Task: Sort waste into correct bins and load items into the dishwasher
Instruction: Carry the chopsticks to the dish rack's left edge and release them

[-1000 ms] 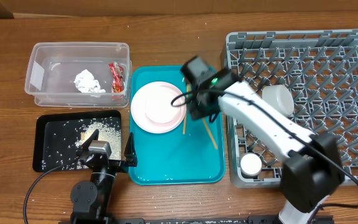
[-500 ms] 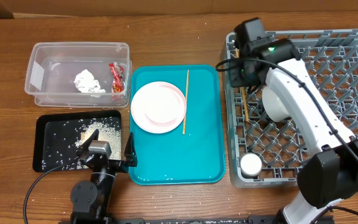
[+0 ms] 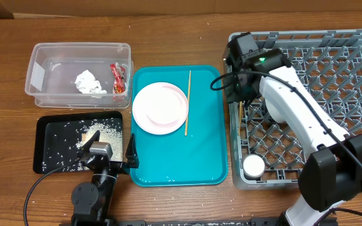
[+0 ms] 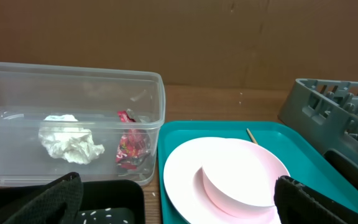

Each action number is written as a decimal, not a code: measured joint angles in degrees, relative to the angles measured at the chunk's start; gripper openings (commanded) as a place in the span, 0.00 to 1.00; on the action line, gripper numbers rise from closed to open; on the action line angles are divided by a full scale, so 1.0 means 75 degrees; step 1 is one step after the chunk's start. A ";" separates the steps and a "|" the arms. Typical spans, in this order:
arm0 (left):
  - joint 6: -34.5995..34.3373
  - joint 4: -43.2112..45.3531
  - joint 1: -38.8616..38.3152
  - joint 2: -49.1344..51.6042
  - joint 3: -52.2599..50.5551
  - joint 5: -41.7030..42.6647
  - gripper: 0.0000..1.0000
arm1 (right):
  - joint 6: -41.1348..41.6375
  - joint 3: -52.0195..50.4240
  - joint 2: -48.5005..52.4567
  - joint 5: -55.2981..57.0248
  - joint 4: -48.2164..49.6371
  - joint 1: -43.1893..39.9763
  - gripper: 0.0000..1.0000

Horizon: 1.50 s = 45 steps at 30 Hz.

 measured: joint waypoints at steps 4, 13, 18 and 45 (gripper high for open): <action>0.0003 0.0000 0.0000 0.0000 0.0000 0.0000 1.00 | 0.0259 0.0000 0.0000 -0.0609 0.0280 0.0431 0.34; 0.0003 0.0000 0.0000 0.0000 0.0000 0.0000 1.00 | 0.2425 -0.0003 0.0015 -0.0638 0.1827 0.1489 0.30; 0.0000 0.0000 0.0000 0.0000 0.0000 0.0003 1.00 | 0.3188 0.0000 0.0428 -0.0315 0.3069 0.1413 0.26; 0.0000 0.0000 0.0000 0.0000 0.0000 0.0000 1.00 | 0.3596 0.0055 0.2847 0.0224 0.4287 0.1259 0.16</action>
